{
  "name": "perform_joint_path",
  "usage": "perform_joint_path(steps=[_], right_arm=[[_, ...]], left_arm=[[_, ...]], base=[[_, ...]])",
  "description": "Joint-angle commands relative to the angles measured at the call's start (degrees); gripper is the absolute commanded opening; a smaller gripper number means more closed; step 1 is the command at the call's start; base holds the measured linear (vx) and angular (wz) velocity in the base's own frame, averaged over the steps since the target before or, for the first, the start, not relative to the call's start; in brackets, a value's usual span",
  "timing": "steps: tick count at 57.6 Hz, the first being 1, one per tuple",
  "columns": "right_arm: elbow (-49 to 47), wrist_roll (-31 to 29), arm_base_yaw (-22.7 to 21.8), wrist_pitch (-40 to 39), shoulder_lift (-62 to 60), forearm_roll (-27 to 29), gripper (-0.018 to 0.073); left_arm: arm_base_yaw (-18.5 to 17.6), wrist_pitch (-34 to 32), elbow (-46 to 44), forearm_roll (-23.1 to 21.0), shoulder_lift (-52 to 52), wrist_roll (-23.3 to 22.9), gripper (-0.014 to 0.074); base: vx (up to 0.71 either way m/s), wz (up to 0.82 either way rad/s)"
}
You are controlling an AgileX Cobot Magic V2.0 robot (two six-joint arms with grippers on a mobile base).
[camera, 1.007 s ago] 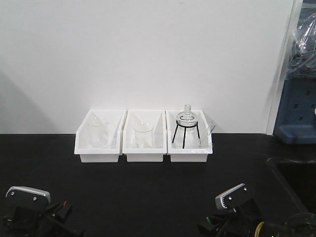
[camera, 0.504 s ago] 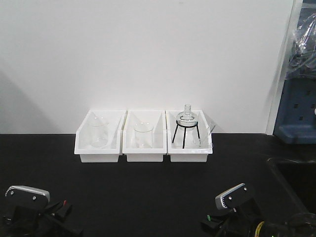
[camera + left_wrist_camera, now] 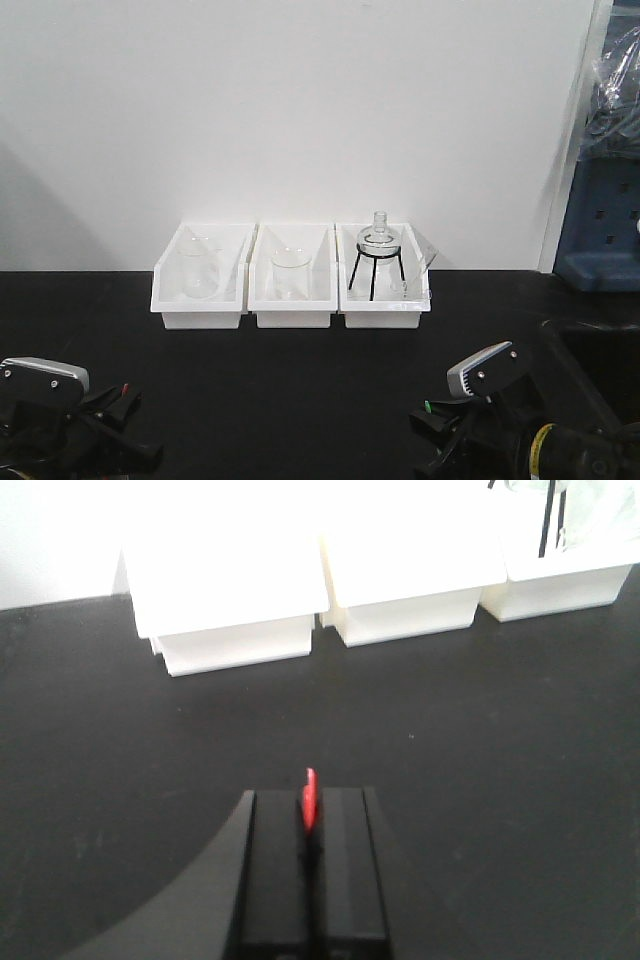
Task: Sort red and green spoons into left cabinet
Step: 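Lift both spoons up out of the beakers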
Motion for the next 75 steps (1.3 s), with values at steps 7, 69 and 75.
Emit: perform_joint_path(steps=[7, 69, 75], right_arm=[[-1.45, 0.19, -0.01, -3.19, -6.27, 0.81, -0.0009], [-1.45, 3.42, -0.01, 3.4, -42.03, 0.95, -0.0009], [-1.45, 3.42, -0.01, 3.4, -42.04, 0.95, -0.0009]], left_arm=[[-0.43, -2.52, -1.42, -0.16, -6.61, -0.37, 0.0111], [-0.43, 11.05, -1.42, -0.16, -50.04, -0.34, 0.0111], [-0.43, 10.69, -1.42, -0.16, -50.57, -0.34, 0.0111]], base=[[0.0, 0.0], [0.0, 0.0], [0.0, 0.0]])
